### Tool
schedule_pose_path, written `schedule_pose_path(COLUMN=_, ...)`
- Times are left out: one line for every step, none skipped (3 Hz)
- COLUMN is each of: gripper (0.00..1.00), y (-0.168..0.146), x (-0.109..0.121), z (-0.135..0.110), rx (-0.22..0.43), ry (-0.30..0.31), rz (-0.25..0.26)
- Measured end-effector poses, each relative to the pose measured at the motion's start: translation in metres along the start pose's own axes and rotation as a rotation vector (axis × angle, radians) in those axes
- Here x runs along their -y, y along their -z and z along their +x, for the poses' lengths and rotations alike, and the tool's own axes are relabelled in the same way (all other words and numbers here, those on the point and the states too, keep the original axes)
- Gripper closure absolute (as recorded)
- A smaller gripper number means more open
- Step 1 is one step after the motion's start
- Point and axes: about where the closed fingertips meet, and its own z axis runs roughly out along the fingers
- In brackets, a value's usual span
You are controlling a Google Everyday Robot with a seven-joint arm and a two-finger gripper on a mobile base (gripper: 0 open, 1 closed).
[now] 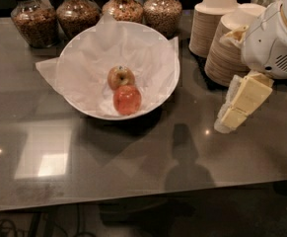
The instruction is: Pick apple from white bowl
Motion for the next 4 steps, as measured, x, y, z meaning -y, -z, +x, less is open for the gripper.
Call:
schedule_pose_path(gripper=0.0, y=-0.02, x=0.009, z=-0.019, rx=0.109, ry=-0.006, rz=-0.001)
schedule_pose_path(gripper=0.0, y=-0.036, x=0.018, z=-0.037, rx=0.179, ry=0.006, rz=-0.014)
schedule_pose_path(gripper=0.0, y=-0.037, x=0.018, z=-0.038, rx=0.181, ry=0.005, rz=-0.014)
schedule_pose_path(gripper=0.0, y=-0.036, x=0.018, z=-0.036, rx=0.208, ry=-0.019, rz=-0.005)
